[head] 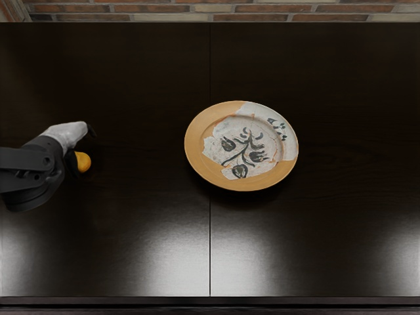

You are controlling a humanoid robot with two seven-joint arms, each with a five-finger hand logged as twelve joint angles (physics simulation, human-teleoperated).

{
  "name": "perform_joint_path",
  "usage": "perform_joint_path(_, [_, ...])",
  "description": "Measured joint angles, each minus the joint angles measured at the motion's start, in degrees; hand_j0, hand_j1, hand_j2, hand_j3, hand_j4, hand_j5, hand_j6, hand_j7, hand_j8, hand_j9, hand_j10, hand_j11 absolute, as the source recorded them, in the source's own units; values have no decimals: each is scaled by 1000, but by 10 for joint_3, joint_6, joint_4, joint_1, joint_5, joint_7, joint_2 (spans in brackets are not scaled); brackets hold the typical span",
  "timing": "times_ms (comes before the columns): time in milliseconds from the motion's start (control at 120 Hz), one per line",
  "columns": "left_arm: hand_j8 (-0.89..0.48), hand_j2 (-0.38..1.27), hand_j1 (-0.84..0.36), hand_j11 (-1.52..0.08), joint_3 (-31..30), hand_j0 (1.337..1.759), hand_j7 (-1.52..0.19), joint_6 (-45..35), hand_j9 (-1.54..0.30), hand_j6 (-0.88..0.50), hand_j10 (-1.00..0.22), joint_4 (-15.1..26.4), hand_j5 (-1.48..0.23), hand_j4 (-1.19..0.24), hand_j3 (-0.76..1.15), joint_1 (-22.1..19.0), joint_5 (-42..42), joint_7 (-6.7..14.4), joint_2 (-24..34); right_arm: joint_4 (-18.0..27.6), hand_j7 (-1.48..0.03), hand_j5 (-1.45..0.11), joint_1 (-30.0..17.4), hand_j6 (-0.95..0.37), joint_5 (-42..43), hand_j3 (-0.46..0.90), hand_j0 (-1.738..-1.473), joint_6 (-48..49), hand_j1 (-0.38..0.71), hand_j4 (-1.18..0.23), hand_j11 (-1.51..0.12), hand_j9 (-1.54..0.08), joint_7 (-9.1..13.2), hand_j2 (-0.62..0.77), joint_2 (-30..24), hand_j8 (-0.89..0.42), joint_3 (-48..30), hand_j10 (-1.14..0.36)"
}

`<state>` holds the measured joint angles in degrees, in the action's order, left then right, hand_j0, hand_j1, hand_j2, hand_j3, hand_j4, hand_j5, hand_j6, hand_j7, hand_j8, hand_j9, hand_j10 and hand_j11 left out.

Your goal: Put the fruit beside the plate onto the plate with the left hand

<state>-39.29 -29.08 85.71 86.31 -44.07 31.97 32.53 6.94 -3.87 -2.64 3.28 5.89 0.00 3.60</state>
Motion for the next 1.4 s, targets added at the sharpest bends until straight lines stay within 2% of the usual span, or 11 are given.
perform_joint_path(592, [-384,78,-109,-497,-29,1658,-497,-34,-497,-384,-383,15,-497,-383,0,-2,-8,-1,-11,0,-31,-31,0,-24,0,0,-1658,0,-320,-24,-31,-31,0,-5,0,-24,0,-24])
perform_joint_path(917, [-466,95,-208,-605,-39,1658,-605,-35,-605,-466,-466,11,-605,-466,0,-4,-9,-1,-12,0,-31,-31,0,-24,0,0,-1658,0,-320,-24,-31,-31,0,-5,0,-24,0,-24])
perform_joint_path(1400, [-505,104,-252,-654,-50,1658,-654,-37,-654,-506,-505,3,-650,-507,0,-9,-10,-1,-11,0,-31,-31,0,-24,0,0,-1658,0,-320,-24,-31,-31,0,-5,0,-24,0,-24])
